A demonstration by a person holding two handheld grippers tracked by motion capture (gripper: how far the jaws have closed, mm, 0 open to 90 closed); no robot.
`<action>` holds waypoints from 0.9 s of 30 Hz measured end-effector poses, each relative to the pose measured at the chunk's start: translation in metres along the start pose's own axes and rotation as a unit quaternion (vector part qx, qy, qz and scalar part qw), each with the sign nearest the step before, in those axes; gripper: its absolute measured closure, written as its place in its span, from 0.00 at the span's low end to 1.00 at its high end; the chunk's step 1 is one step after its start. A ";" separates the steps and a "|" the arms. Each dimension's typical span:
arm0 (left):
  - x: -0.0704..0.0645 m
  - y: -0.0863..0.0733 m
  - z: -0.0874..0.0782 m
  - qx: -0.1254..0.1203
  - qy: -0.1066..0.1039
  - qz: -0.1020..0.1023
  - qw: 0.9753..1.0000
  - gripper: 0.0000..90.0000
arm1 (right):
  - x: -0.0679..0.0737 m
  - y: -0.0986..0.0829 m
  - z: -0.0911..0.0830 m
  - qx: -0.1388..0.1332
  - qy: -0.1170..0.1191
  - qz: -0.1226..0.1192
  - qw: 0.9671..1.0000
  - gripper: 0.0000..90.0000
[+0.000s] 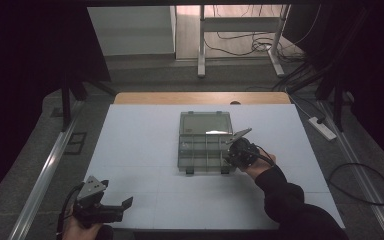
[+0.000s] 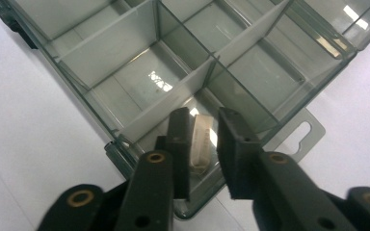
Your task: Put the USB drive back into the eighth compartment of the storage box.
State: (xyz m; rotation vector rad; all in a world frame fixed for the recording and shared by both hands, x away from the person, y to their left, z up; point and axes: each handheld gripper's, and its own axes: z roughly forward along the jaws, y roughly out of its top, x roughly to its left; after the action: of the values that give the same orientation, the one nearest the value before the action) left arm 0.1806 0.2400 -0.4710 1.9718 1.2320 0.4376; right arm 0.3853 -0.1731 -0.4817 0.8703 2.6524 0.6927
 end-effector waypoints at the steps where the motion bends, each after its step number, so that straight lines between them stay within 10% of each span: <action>1: 0.000 0.000 0.000 0.000 0.000 0.000 1.000 0.01 | 0.001 0.000 0.000 -0.001 -0.001 -0.001 1.000 0.80; 27: 0.000 0.000 0.000 0.001 0.001 0.000 1.000 0.01 | 0.003 0.002 -0.011 -0.028 0.004 0.003 1.000 0.65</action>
State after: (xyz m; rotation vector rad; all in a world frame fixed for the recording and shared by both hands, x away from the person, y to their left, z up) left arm 0.1809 0.2399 -0.4710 1.9726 1.2337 0.4379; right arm 0.3795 -0.1740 -0.4715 0.8635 2.6247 0.7703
